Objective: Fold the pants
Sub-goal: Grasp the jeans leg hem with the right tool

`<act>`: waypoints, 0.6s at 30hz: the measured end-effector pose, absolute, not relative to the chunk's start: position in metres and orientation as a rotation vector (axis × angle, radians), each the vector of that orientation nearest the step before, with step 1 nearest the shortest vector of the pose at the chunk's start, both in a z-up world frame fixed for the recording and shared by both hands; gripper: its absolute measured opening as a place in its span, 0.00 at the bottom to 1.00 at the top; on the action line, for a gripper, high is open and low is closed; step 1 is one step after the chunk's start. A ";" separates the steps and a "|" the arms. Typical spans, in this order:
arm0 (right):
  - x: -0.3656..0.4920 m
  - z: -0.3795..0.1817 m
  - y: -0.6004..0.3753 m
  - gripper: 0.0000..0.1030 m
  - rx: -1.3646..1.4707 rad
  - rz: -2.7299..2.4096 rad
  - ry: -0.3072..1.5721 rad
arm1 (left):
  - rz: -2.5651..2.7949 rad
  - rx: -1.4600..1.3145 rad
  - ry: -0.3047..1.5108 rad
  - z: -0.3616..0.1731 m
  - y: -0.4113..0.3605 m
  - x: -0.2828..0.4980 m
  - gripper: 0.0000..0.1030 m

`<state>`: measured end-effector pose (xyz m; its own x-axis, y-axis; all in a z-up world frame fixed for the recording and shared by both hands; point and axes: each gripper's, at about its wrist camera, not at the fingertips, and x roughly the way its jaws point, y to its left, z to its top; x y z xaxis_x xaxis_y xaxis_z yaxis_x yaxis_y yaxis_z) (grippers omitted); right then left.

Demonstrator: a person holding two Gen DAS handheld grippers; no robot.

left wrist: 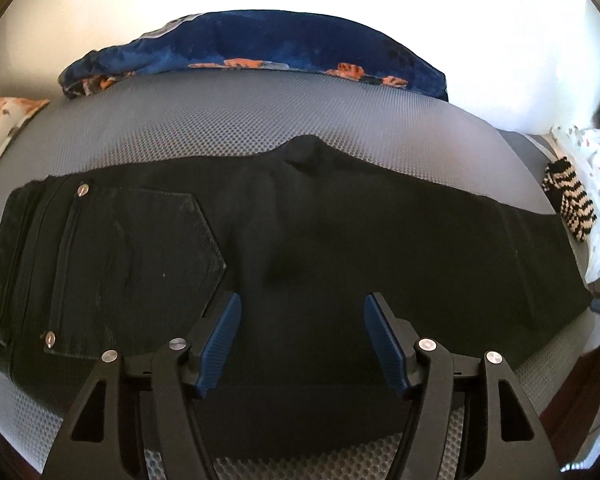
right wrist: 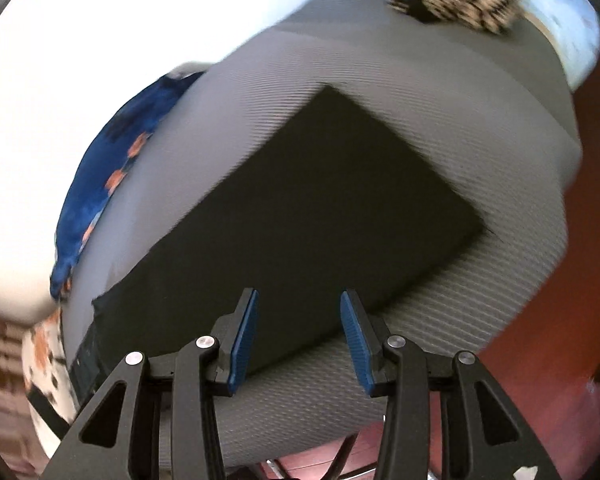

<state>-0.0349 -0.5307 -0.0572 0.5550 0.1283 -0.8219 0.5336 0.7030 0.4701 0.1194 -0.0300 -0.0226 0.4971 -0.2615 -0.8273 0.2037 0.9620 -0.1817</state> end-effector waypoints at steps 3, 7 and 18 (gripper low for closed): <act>-0.046 -0.067 -0.545 0.40 0.811 -0.318 0.968 | -0.268 -0.093 1.019 -0.023 -0.025 0.117 0.64; -0.053 -0.077 -0.563 0.40 0.837 -0.351 0.958 | -0.245 -0.085 1.027 -0.026 -0.023 0.115 0.65; -0.058 -0.104 -0.608 0.30 1.021 -0.344 0.784 | -0.222 -0.072 1.055 -0.038 -0.022 0.118 0.65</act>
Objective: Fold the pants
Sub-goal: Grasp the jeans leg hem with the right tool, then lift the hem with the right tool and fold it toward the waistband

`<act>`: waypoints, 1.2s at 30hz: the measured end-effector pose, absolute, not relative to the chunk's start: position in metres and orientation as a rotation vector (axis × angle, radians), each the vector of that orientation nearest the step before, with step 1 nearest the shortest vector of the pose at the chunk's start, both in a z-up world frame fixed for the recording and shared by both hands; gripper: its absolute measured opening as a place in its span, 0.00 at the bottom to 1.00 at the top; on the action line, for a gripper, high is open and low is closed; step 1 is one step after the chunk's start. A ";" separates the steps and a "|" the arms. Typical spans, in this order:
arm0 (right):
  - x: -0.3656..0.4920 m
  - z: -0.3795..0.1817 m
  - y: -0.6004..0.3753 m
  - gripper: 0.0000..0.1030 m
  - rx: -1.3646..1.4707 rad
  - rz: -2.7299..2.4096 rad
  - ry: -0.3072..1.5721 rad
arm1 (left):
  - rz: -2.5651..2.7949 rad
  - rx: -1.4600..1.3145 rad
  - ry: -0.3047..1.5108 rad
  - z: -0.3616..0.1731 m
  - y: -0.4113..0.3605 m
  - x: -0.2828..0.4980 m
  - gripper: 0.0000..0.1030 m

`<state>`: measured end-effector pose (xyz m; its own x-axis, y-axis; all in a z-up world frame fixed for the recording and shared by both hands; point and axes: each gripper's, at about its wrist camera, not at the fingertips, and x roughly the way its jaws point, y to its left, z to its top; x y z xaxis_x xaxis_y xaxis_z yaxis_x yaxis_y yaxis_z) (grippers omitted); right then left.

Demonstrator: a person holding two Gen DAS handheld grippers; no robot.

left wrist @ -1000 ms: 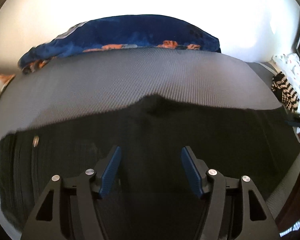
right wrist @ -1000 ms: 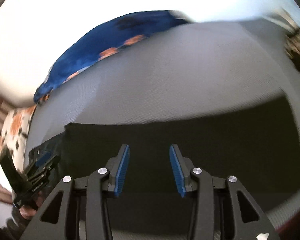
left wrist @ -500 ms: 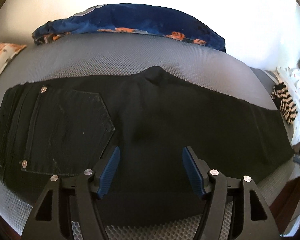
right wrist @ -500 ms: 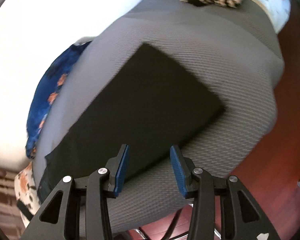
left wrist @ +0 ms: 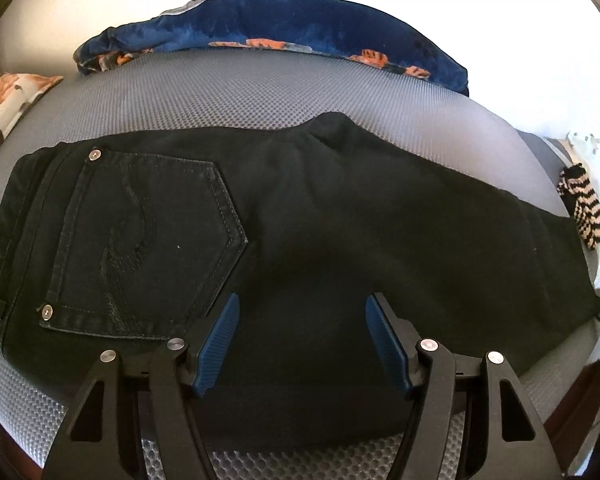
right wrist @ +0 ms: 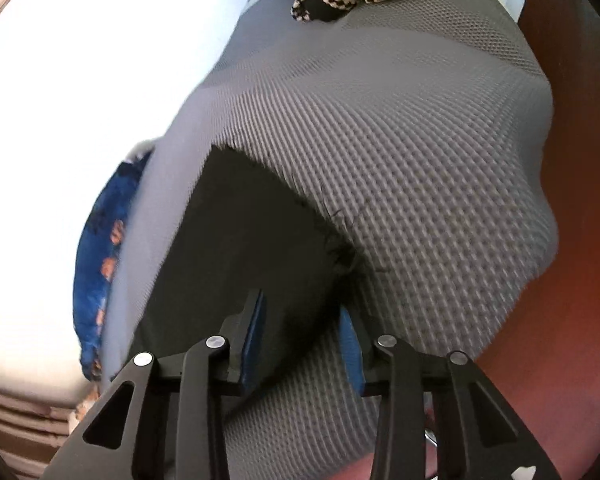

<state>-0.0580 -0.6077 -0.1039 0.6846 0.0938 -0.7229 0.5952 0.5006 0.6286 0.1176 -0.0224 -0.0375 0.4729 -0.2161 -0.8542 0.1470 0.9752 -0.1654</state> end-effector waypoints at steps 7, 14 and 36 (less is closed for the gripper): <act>-0.045 -0.108 -0.609 0.10 1.040 -0.331 0.771 | -0.229 -0.035 1.039 -0.041 -0.027 0.115 0.68; -0.025 -0.065 -0.581 0.08 0.975 -0.225 0.752 | -0.285 -0.093 1.059 -0.039 -0.021 0.118 0.73; 0.113 -0.036 -0.263 0.08 0.518 0.458 1.052 | -0.208 -0.302 0.987 0.007 0.092 0.106 0.82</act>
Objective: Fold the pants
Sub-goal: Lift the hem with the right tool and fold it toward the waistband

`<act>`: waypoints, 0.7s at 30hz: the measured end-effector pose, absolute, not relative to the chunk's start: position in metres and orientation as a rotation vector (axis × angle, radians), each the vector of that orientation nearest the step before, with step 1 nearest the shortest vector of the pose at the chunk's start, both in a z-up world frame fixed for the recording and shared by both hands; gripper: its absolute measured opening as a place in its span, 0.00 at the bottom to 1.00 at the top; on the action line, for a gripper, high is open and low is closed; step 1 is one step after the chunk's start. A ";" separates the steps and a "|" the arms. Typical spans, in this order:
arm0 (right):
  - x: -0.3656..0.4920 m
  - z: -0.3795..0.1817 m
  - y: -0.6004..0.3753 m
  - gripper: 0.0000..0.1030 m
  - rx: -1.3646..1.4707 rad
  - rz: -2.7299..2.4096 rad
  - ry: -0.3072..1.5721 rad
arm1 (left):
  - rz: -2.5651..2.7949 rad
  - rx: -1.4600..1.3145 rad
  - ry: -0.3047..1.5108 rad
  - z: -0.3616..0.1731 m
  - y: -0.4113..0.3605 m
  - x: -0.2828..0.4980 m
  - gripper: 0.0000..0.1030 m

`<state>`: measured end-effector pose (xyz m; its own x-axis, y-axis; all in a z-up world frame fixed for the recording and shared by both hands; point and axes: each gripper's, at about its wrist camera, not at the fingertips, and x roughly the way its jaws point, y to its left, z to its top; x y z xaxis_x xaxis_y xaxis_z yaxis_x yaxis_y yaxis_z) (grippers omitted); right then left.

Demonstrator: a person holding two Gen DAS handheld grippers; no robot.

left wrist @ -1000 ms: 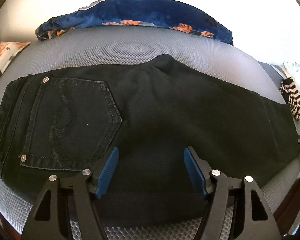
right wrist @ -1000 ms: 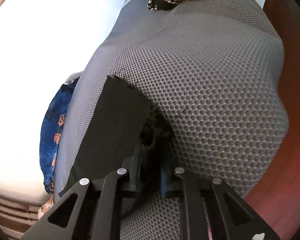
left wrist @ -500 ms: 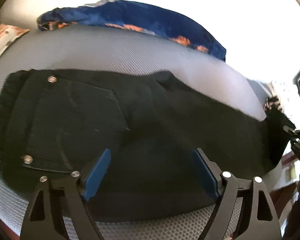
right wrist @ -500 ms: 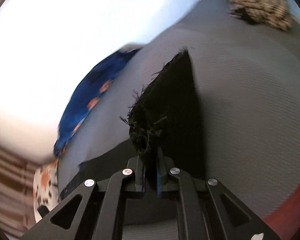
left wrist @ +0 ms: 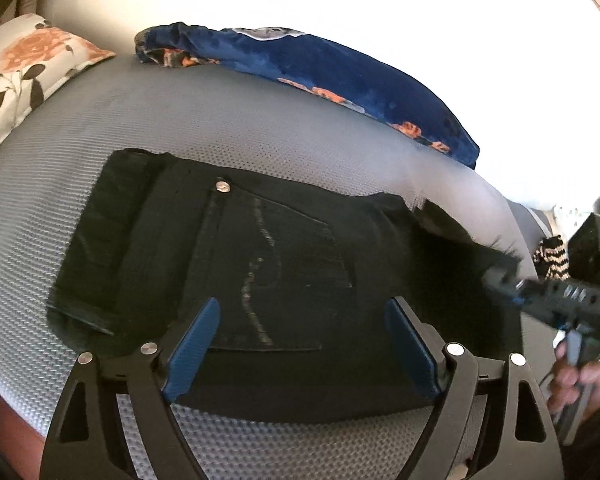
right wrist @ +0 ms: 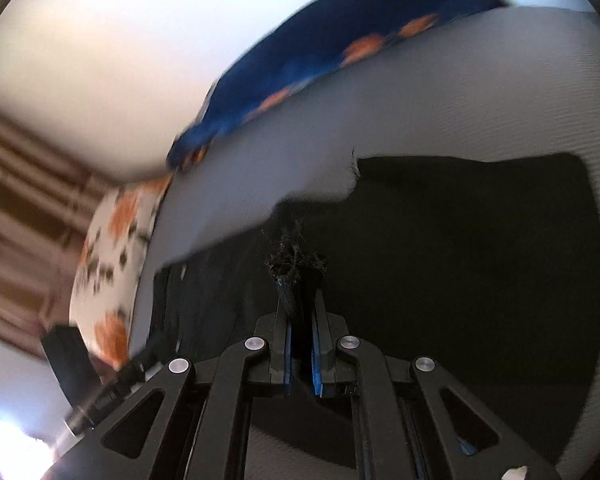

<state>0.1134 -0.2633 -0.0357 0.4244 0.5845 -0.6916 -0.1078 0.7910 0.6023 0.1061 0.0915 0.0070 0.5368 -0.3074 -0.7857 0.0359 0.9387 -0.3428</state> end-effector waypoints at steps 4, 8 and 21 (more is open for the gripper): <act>0.104 -0.053 -0.215 0.09 0.349 0.495 1.129 | -0.238 -0.318 0.991 0.013 0.096 0.107 0.82; 0.088 -0.069 -0.193 0.09 0.217 0.510 1.181 | -0.279 -0.327 0.989 0.017 0.093 0.111 0.82; 0.062 -0.049 -0.219 0.48 0.241 0.518 1.169 | -0.433 -0.438 1.130 0.001 0.060 0.123 0.82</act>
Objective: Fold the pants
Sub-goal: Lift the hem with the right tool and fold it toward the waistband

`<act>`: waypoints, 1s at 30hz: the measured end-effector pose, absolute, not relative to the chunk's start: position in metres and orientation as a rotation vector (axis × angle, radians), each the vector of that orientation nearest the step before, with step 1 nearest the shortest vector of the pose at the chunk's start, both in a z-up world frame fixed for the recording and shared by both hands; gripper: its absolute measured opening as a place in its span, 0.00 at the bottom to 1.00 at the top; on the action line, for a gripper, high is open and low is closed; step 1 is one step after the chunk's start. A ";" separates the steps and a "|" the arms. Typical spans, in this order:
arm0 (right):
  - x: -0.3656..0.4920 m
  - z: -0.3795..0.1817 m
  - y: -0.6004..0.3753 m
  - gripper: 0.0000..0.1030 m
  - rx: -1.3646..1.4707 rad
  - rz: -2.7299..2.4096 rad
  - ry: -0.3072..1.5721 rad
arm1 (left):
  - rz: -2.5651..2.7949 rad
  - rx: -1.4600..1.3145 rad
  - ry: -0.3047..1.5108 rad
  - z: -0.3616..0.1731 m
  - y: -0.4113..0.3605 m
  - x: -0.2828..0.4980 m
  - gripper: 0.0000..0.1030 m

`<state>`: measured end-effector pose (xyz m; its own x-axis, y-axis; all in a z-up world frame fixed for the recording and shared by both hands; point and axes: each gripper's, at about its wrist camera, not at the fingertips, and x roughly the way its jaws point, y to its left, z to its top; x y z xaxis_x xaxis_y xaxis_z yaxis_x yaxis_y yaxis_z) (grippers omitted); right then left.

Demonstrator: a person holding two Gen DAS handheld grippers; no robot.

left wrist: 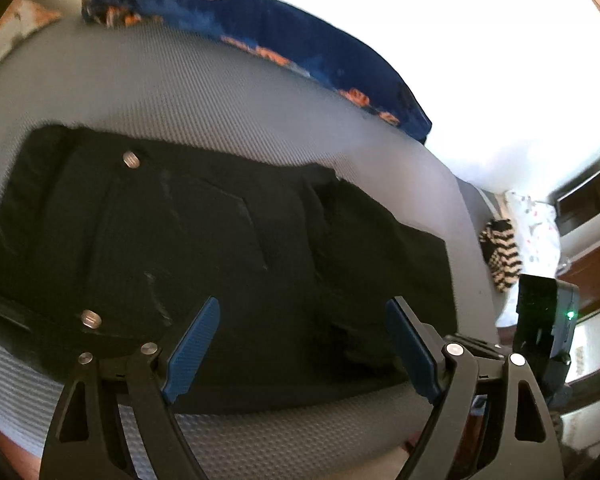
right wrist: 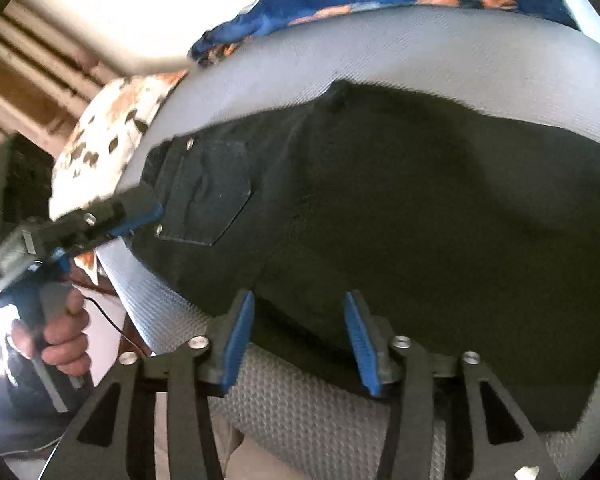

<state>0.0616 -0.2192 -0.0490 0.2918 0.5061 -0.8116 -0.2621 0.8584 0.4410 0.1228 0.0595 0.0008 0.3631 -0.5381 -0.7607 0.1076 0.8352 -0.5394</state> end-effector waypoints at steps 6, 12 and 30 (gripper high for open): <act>0.062 -0.040 -0.271 0.49 0.371 0.395 1.118 | -0.502 -0.513 1.275 -0.026 0.034 0.127 0.71; 0.063 -0.043 -0.295 0.49 0.445 0.342 1.103 | -0.507 -0.579 1.400 -0.053 0.019 0.133 0.55; 0.061 -0.060 -0.314 0.49 0.506 0.306 1.115 | -0.551 -0.563 1.445 -0.078 -0.024 0.127 0.09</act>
